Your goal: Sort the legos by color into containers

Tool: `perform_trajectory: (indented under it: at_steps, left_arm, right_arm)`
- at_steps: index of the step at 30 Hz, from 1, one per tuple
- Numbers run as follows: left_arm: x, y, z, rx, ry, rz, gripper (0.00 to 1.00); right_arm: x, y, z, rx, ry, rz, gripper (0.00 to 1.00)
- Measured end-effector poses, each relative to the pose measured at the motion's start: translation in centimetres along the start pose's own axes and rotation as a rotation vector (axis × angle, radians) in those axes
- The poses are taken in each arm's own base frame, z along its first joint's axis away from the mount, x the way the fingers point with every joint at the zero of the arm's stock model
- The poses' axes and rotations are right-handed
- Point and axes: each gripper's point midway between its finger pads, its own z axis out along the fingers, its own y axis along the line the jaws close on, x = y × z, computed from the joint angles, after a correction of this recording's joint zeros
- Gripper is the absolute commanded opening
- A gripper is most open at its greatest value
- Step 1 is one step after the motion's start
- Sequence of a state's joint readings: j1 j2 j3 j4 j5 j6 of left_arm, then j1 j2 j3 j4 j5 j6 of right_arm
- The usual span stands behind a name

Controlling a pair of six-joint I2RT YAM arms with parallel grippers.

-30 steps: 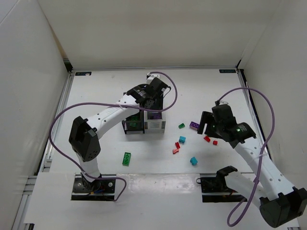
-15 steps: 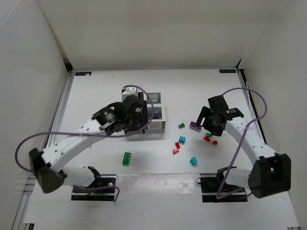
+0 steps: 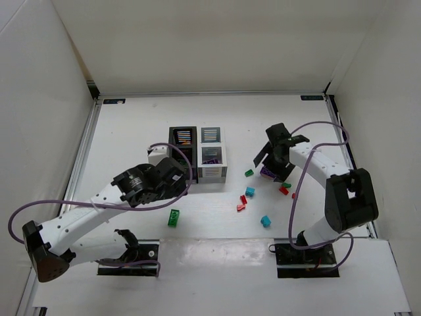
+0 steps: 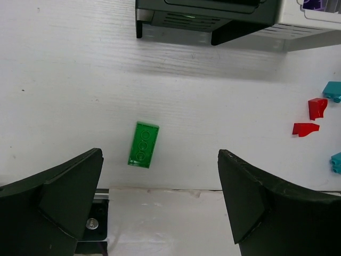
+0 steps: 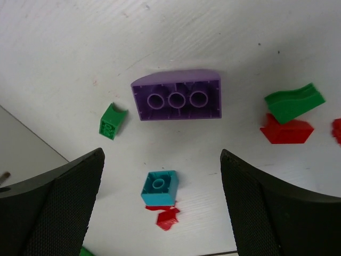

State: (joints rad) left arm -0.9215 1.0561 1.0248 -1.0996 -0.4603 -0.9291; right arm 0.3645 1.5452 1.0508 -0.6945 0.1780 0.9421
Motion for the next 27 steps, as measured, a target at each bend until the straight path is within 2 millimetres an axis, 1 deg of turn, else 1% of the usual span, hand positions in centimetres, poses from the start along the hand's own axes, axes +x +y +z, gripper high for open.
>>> perform_trajectory:
  at_steps: [2, 5, 12, 21, 27]
  left_arm:
    - [0.2, 0.0, -0.1, 0.006, 0.004, -0.008, 1.0]
    - [0.3, -0.1, -0.2, 0.016, 0.009, -0.011, 1.0]
    - [0.8, -0.3, -0.3, 0.027, 0.036, 0.001, 1.0]
    - [1.1, -0.1, -0.5, 0.03, 0.057, 0.041, 1.0]
    - [1.1, 0.1, -0.7, 0.032, 0.057, 0.047, 1.0]
  right_arm:
    - [0.6, -0.2, 0.7, -0.001, 0.025, 0.09, 0.9]
    - [1.0, -0.2, 1.0, 0.02, 0.031, 0.208, 0.9]
    - [0.8, 1.5, 0.6, 0.021, -0.034, 0.364, 0.9]
    - [-1.5, 0.1, 1.3, 0.055, -0.068, 0.561, 0.9]
    - [-1.7, -0.7, 2.6, 0.106, -0.065, 0.603, 0.9]
